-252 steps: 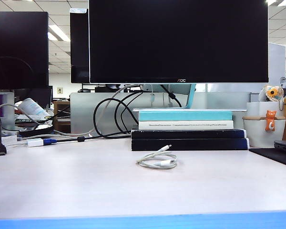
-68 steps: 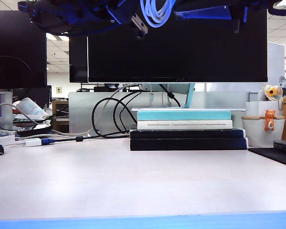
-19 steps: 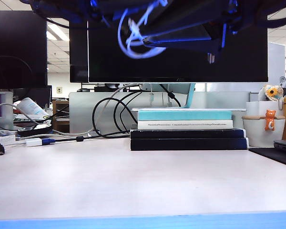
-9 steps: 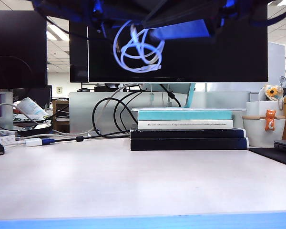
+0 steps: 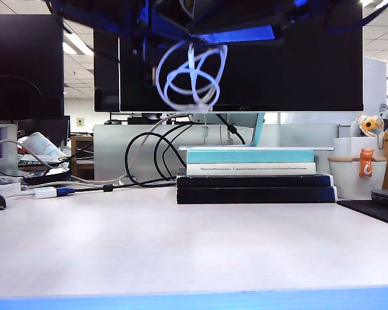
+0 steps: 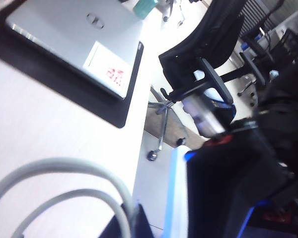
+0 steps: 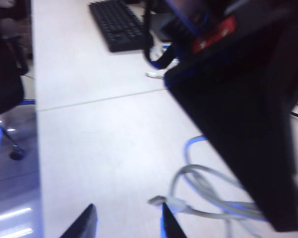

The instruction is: Unfold the white charging cable into a straight cable.

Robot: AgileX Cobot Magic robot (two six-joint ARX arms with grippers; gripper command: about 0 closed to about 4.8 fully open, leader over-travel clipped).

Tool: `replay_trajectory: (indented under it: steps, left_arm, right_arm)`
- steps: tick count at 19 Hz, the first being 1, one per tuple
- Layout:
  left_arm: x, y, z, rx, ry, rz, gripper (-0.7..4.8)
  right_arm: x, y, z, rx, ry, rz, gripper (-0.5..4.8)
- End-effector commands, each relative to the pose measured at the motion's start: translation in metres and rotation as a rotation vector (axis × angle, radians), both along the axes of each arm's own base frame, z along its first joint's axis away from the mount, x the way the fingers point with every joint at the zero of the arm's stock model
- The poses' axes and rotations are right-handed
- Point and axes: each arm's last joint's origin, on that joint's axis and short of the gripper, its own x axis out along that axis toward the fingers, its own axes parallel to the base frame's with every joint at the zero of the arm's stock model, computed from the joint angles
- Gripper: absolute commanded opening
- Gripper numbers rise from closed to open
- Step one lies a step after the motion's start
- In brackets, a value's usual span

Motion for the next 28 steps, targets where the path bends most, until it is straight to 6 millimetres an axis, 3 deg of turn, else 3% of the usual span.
replay_trajectory:
  steps: [1, 9, 13, 17, 19, 26, 27, 28]
  left_arm:
    - [-0.001, -0.007, -0.002, -0.038, 0.034, -0.049, -0.06]
    - [-0.005, -0.019, 0.003, -0.109, 0.051, -0.112, -0.06]
    - [-0.005, -0.018, 0.004, -0.128, 0.065, -0.134, -0.06]
    - [-0.005, -0.018, 0.004, -0.135, 0.071, -0.144, -0.06]
    - [-0.006, -0.018, 0.004, -0.139, 0.074, -0.151, -0.06]
    - [-0.001, -0.009, 0.000, -0.073, -0.013, -0.078, -0.03]
    - [0.001, -0.007, -0.002, -0.027, -0.039, -0.040, 0.57]
    - [0.002, -0.004, -0.004, 0.016, -0.069, -0.005, 2.58]
  right_arm:
    - [0.001, 0.000, 0.003, 0.004, -0.029, -0.019, 1.71]
    - [0.000, -0.001, -0.001, -0.032, -0.022, -0.012, 1.70]
    - [0.000, -0.002, -0.004, -0.063, -0.005, -0.036, 0.79]
    - [-0.001, -0.003, -0.006, -0.080, 0.008, -0.045, 0.75]
    - [0.000, -0.003, -0.007, -0.094, 0.007, -0.069, -0.01]
    - [-0.002, -0.005, -0.007, -0.110, 0.017, -0.090, -0.01]
    - [-0.003, -0.007, -0.004, -0.112, 0.002, -0.117, -0.01]
    - [-0.004, -0.008, -0.002, -0.111, -0.010, -0.134, -0.01]
